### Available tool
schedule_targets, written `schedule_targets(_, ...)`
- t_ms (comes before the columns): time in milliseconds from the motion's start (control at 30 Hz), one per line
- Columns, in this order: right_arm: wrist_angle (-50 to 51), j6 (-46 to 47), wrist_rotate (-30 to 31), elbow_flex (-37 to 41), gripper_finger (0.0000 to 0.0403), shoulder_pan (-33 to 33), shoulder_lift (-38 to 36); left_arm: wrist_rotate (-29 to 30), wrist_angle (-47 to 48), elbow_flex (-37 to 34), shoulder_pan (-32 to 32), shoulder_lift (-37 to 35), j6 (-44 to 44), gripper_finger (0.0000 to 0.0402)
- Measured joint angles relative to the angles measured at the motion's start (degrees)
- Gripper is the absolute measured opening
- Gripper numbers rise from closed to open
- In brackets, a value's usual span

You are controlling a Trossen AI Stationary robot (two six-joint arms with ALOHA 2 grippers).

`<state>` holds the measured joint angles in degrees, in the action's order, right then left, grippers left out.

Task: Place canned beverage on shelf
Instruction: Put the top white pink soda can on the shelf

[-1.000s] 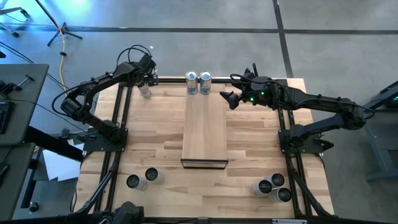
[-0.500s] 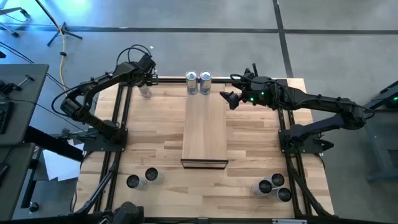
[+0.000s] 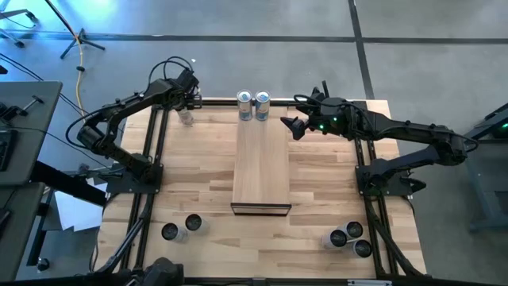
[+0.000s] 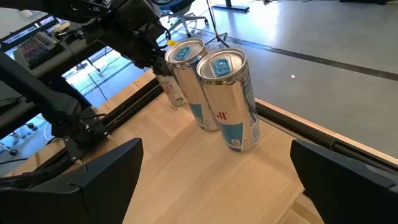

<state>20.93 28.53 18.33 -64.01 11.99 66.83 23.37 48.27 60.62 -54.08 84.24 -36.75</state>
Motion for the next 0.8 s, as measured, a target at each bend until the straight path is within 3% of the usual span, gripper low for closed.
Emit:
schedule_targets(300,0.02,-0.23,-0.99,0.00,0.0394,0.00,0.00,-0.96,0.04,1.31,-0.01,-4.58,0.92,0.0219)
schedule_targets(800,0.32,-0.26,-1.21,0.00,0.0394,0.00,0.00,-2.47,-0.70,3.39,-0.02,-18.84,1.46,0.0220)
